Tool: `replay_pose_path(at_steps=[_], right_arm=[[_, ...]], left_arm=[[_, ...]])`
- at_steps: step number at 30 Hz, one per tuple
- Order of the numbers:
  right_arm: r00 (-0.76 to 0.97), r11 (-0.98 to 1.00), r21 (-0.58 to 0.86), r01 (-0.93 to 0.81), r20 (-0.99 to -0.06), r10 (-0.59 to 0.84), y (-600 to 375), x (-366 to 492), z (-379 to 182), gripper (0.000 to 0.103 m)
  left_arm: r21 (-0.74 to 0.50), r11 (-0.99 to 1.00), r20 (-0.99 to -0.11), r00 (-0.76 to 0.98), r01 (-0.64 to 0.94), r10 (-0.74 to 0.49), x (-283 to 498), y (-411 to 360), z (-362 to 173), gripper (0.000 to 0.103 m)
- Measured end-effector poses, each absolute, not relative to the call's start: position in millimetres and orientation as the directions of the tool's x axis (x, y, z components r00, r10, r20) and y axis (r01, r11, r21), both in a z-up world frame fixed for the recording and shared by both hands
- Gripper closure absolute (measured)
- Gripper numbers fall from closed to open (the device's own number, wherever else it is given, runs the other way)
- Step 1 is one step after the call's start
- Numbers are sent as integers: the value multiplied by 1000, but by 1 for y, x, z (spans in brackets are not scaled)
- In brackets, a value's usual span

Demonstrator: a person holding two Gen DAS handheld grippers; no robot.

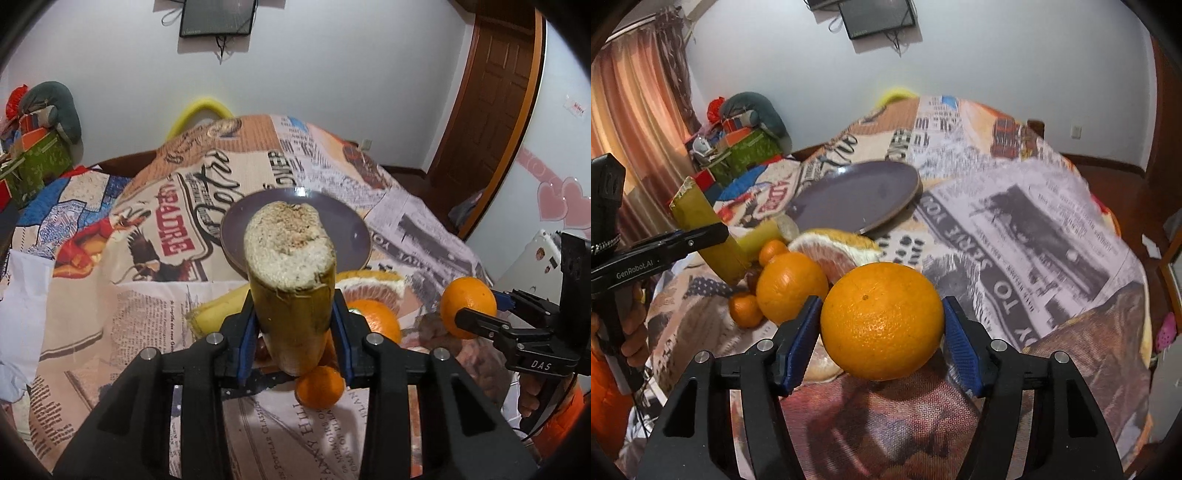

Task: Organize fruits
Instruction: 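Grasp the upright yellow cylinder with the left tool while the right tool grasps the large orange, then lower the yellow cylinder onto the dark plate with the left tool while the right tool sets the orange there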

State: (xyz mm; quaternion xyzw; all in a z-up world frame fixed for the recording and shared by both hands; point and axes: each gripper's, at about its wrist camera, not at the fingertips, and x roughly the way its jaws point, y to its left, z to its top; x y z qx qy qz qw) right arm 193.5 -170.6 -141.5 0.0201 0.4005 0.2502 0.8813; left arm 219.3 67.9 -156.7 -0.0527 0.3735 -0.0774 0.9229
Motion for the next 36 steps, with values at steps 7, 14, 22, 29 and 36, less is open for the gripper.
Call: replay_pose_path(at_steps=[7, 14, 22, 29, 36], right_arm=[[610, 871, 215, -441, -640, 467, -166, 193, -111, 41], [657, 865, 197, -461, -579, 482, -158, 206, -87, 41], [680, 860, 186, -475, -543, 493, -146, 230, -80, 41], [689, 865, 170, -473, -541, 483, -135, 259, -85, 41], [671, 866, 145, -479, -575, 468, -122, 289, -100, 41]], left_arm=[[-148, 983, -629, 757, 107, -177, 211, 68, -126, 67], [-139, 985, -591, 789, 103, -166, 216, 68, -108, 67], [-133, 988, -589, 797, 72, -138, 248, 73, -111, 67], [-128, 990, -627, 769, 53, -122, 281, 79, -133, 67], [-145, 989, -694, 710, 29, -122, 314, 86, -164, 67]])
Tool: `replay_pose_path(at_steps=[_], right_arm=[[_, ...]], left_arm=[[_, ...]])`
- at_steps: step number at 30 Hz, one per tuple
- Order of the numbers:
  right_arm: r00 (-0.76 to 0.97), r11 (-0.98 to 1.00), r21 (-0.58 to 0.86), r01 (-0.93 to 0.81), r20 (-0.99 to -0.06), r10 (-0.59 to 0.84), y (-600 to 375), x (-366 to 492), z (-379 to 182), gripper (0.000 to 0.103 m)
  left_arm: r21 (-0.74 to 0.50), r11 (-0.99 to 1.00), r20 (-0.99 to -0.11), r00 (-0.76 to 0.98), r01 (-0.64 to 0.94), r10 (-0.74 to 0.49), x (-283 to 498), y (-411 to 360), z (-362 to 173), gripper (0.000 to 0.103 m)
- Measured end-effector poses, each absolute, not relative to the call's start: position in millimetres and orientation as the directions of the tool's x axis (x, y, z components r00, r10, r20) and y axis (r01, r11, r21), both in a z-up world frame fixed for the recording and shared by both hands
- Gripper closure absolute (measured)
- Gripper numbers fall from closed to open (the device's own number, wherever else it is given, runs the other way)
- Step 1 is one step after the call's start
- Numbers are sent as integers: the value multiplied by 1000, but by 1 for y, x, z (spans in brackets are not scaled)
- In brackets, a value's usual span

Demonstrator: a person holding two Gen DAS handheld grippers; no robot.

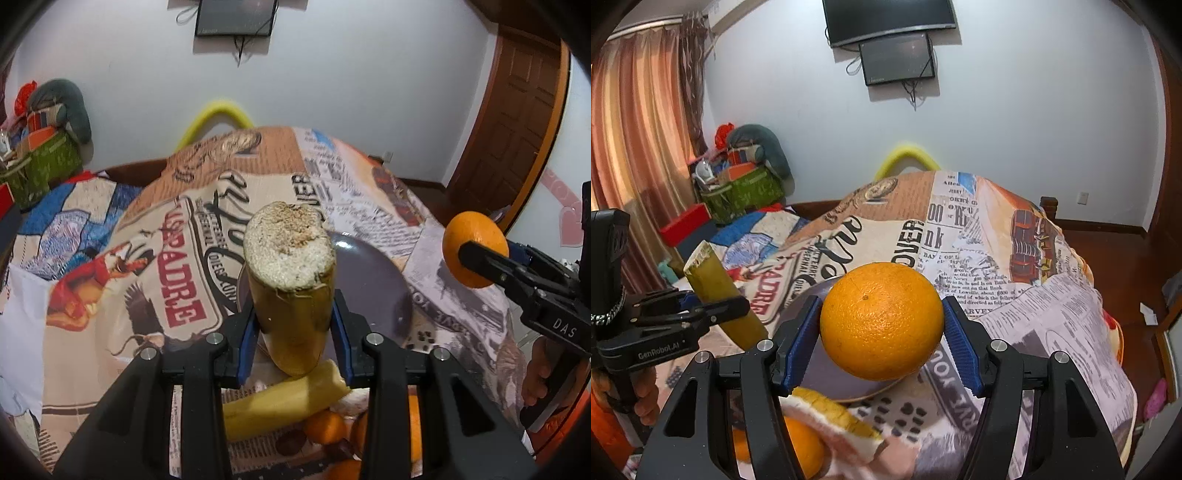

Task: Organize fruits
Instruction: 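Lower the yellow cylinder onto the dark plate with the left tool while the right tool sets the orange there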

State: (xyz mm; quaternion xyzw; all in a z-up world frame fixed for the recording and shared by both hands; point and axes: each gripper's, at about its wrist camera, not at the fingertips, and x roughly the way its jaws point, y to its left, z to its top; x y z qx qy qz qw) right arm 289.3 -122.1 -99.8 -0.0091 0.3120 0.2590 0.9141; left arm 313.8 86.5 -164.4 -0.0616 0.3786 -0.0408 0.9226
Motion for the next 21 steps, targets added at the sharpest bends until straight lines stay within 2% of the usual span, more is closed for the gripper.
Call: replay_pose_path(at_steps=[6, 15, 21], right_arm=[[629, 861, 150, -485, -625, 463, -113, 316, -118, 41], [558, 859, 156, -488, -701, 444, -96, 352, -146, 41], [529, 861, 153, -485, -733, 428, -88, 368, -157, 41]], left_arm=[[-149, 989, -748, 651, 22, -127, 339, 88, -186, 67], [-138, 990, -771, 623, 41, -133, 368, 85, -196, 67], [-181, 983, -788, 596, 19, -156, 388, 90, -206, 67]])
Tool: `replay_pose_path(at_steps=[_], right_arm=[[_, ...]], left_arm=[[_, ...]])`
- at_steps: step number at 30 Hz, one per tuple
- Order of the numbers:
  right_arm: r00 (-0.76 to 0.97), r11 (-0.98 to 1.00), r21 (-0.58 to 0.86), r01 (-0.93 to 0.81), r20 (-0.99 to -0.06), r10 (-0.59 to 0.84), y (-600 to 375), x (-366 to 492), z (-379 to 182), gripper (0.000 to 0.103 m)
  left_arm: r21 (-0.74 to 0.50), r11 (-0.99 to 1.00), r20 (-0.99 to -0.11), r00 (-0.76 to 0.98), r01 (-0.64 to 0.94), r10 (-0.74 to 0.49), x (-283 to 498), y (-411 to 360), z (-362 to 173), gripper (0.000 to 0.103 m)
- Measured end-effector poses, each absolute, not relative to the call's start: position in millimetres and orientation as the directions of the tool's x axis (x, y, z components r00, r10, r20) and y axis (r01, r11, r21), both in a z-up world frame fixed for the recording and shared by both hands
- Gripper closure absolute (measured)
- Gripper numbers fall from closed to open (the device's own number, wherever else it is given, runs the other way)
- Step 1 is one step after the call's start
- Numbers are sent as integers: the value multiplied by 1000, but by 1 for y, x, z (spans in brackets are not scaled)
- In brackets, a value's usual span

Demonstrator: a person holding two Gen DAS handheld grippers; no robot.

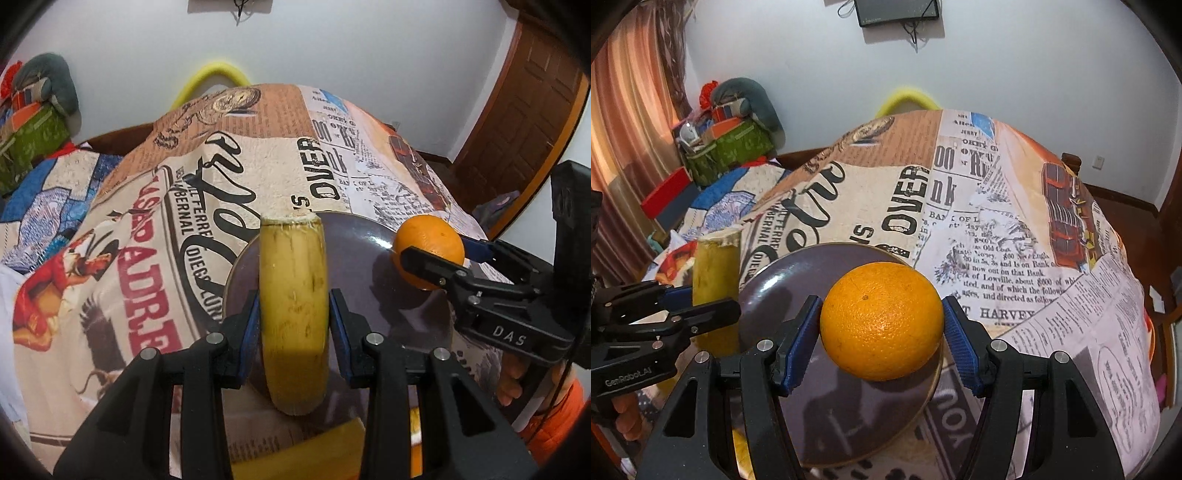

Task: Organize fruits
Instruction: 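Lower the yellow cylinder onto the dark plate with the left tool while the right tool sets the orange there, then open both tools and withdraw them from the plate toward the remaining fruit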

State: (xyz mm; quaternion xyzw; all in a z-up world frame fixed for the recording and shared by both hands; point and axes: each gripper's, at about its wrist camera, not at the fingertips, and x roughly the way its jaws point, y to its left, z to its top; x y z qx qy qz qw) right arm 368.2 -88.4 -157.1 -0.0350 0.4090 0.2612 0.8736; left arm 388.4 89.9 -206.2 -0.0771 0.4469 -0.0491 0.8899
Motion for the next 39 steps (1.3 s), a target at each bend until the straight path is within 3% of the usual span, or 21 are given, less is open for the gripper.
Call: replay_pose_path(at_steps=[9, 14, 39], right_arm=[[499, 860, 114, -498, -773, 392, -77, 379, -171, 41], [495, 854, 92, -512, -781, 381, -74, 379, -174, 39], [582, 843, 116, -525, -673, 456, -102, 291, -101, 35]], left_arm=[[-200, 980, -818, 553, -13, -159, 405, 98, -218, 67], [-160, 987, -789, 599, 14, -137, 401, 93, -205, 67], [-109, 993, -721, 684, 44, -109, 302, 79, -132, 67]])
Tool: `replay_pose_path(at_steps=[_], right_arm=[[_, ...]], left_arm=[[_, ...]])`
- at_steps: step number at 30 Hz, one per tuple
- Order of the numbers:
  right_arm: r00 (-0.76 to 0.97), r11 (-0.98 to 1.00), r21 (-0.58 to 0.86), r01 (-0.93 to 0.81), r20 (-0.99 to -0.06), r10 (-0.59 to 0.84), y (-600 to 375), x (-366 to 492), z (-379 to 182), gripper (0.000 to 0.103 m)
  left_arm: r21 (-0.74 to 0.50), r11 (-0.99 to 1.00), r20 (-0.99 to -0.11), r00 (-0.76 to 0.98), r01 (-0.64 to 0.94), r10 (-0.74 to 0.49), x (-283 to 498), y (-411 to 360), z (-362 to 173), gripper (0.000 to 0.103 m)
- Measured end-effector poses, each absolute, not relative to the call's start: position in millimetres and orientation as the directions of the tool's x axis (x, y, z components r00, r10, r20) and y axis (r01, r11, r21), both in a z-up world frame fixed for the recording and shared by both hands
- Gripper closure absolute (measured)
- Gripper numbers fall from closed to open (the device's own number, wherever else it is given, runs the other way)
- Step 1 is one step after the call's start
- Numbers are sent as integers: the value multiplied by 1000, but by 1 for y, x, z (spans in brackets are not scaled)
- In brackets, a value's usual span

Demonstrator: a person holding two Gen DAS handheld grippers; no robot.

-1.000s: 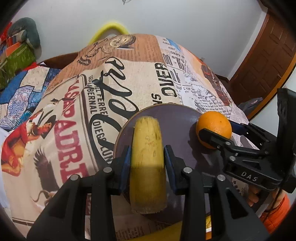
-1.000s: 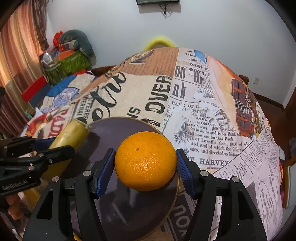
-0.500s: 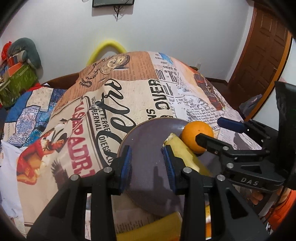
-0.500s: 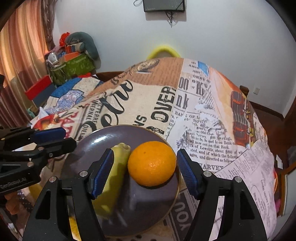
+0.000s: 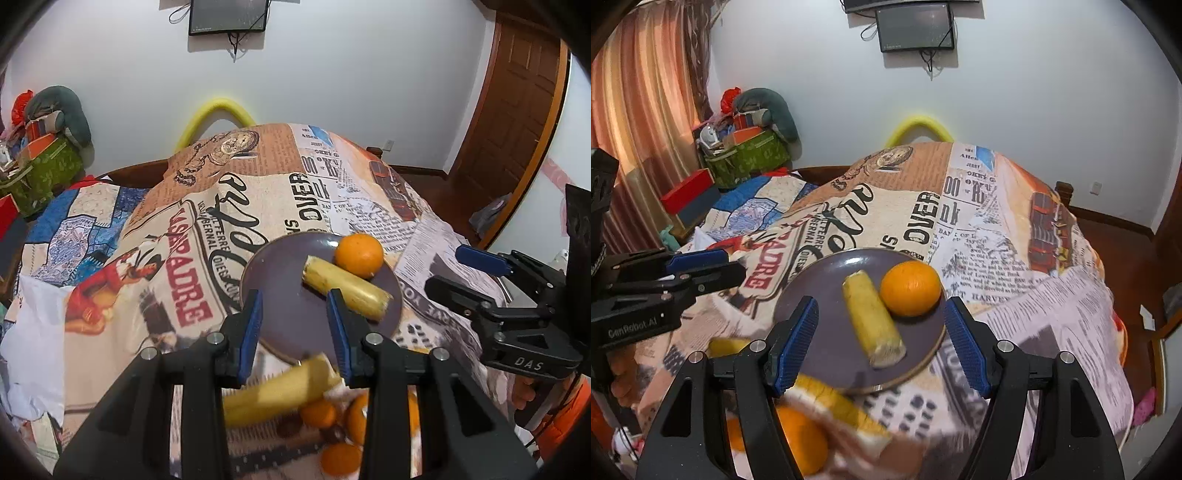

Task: Organize fruits
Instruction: 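Open both tools and withdraw them from the plate toward the remaining fruit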

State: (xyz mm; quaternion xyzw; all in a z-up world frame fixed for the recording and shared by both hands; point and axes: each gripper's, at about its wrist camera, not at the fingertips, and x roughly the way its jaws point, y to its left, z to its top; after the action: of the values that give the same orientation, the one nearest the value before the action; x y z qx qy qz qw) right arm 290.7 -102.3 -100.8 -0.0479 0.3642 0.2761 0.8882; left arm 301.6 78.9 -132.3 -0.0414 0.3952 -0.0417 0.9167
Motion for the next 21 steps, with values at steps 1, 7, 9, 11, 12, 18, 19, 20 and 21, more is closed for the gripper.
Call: replay_pose_path(at_steps=[1, 7, 9, 11, 12, 18, 19, 20, 21], right_arm=[[585, 843, 113, -525, -672, 455, -104, 286, -99, 35], [597, 849, 112, -517, -663, 451, -119, 248, -93, 30], [600, 852, 115, -510, -663, 448, -123, 237, -93, 29], [604, 857, 112, -503, -663, 442, -127, 226, -94, 28], [602, 857, 116, -502, -665, 443, -129, 220, -95, 28], [578, 851, 132, -508, -680, 450, -134, 188, -101, 22], [576, 851, 127, -510, -684, 447, -134, 184, -103, 22], [573, 851, 119, -512, -690, 441, -132, 179, -107, 21], [572, 851, 112, -514, -695, 436, -131, 174, -110, 20]], left_arm=[[-109, 993, -721, 684, 45, -110, 295, 78, -131, 67], [-116, 992, -719, 684, 56, -123, 253, 73, -125, 67], [-110, 992, -721, 682, 59, -120, 241, 70, -125, 67], [-108, 992, -726, 677, 62, -121, 228, 69, -126, 67], [-108, 992, -728, 674, 64, -122, 223, 68, -126, 67], [-97, 992, -754, 645, 78, -125, 193, 63, -140, 66], [-96, 992, -759, 639, 80, -125, 189, 63, -143, 66], [-92, 993, -766, 632, 80, -122, 185, 62, -148, 65], [-91, 993, -771, 625, 80, -121, 181, 61, -152, 64]])
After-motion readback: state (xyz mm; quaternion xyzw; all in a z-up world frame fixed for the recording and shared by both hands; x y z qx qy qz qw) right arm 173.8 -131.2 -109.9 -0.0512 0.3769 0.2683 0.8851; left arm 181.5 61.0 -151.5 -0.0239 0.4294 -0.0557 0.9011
